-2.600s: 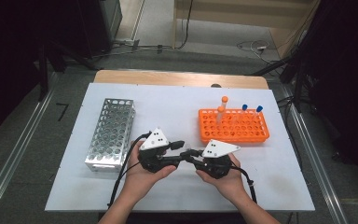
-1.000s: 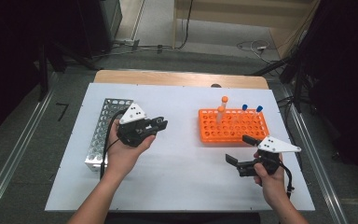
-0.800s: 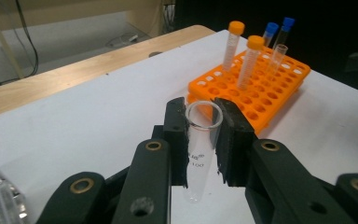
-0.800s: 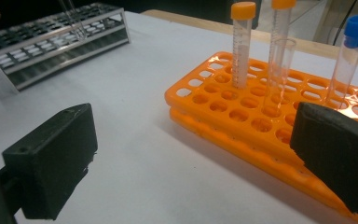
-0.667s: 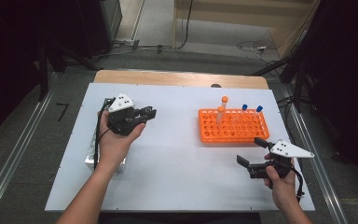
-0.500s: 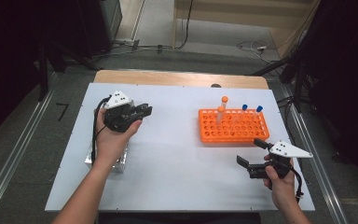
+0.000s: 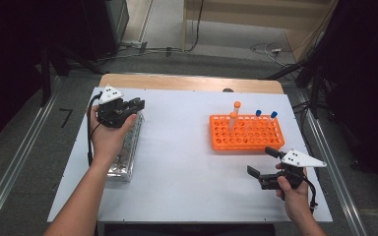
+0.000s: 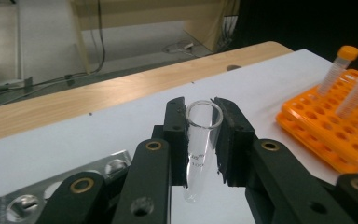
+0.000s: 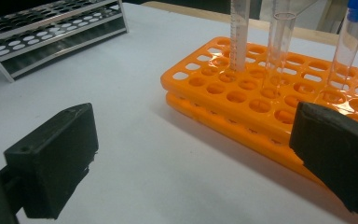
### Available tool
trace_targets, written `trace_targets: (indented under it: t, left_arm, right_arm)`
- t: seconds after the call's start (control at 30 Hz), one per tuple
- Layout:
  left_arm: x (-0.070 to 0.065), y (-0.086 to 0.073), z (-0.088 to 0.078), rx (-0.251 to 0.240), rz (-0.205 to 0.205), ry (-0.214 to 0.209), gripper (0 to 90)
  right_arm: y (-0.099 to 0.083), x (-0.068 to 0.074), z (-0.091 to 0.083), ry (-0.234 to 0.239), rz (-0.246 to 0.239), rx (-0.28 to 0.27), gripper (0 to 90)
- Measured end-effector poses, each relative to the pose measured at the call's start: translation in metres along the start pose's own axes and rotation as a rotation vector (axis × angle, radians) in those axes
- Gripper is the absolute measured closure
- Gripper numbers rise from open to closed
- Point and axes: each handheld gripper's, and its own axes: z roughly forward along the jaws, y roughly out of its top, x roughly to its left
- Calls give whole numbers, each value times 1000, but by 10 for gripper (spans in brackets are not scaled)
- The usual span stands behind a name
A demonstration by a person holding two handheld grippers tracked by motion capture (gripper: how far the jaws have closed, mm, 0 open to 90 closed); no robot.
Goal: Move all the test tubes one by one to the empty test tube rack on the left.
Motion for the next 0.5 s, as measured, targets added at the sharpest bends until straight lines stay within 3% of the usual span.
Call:
trace_targets:
  t: [0.3, 0.5]
  left_arm:
    - [16, 10, 8, -35, -30, 103, 760]
    - [23, 10, 17, -28, -38, 149, 759]
  right_arm:
    - [0, 0, 0, 8, -6, -4, 31]
    - [0, -1, -1, 28, 1, -10, 30]
